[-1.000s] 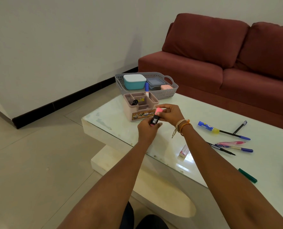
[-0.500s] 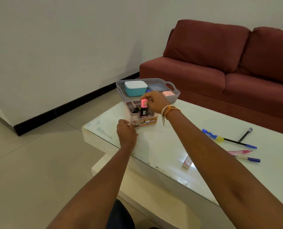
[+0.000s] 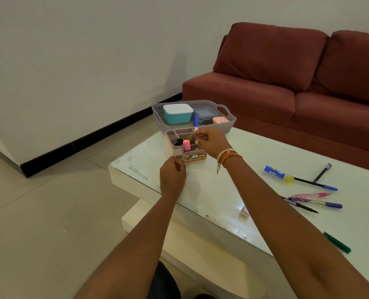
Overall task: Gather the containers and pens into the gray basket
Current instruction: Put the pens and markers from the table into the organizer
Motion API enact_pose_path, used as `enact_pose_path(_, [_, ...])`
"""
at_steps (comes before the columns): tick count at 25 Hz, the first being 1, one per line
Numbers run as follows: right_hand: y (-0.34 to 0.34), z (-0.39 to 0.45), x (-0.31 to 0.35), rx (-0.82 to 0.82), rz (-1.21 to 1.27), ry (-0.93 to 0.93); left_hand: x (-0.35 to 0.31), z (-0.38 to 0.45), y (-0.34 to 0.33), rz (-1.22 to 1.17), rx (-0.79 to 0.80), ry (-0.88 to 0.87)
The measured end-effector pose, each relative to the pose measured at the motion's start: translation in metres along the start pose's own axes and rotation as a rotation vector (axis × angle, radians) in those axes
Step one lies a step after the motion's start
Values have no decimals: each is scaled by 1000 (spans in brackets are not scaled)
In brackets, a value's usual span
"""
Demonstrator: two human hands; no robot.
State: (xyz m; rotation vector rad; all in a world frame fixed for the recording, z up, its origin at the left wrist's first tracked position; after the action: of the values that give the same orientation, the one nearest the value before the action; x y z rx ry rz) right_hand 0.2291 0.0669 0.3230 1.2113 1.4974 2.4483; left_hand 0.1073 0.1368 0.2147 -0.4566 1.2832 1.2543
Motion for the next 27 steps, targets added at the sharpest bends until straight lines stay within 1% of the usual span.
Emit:
enact_pose_path(1, [9, -9, -6, -57, 33, -24, -2, -6, -2, 43, 39, -20])
enact_pose_path(3, [28, -28, -25, -121, 4, -105, -10, -22, -7, 106, 113, -69])
enact_pose_path(5, [41, -47, -54, -76, -67, -242, -23, -46, -18, 248, 212, -177])
enact_pose_path(7, [52, -70, -84, -22, -138, -422, -41, -72, -37, 381, 332, -263])
enact_pose_path(9, [64, -97, -107, 4, -210, -563, -60, -99, -55, 378, 433, -249])
enact_pose_path(11, [67, -125, -115, 60, -194, -654, -69, -118, -67, 368, 472, -233])
enact_pose_path(13, [62, -147, -117, 138, -109, -729, -70, -133, -72, 410, 461, -282])
enact_pose_path(15, [53, -154, -119, 167, -46, -739, -68, -138, -70, 350, 395, -276])
enact_pose_path(18, [32, -147, -108, 164, 179, -748, -64, -132, -54, 97, 262, -160])
enact_pose_path(20, [21, -136, -90, 174, 314, -731, -60, -122, -38, 7, 178, -96])
enact_pose_path(21, [17, -129, -80, 181, 344, -705, -57, -115, -29, -17, 151, -70])
enact_pose_path(24, [13, -102, -51, 160, 358, -593, -49, -90, -15, -42, 140, -43])
enact_pose_path(27, [19, -65, -31, 89, 292, -463, -41, -60, -9, -72, 168, -31])
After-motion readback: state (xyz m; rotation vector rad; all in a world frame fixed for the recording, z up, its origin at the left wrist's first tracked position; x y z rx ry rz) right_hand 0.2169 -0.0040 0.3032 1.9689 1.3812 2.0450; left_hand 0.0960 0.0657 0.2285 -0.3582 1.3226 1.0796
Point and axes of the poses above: each hand's wrist, its own z-axis towards the middle knuckle, its own y-axis out of the back of the hand, x = y × z, the point moved 5 cm from there along z, towards the middle knuckle, and after that the axes turned 2 degrees about -y, right-handed, at the moved point
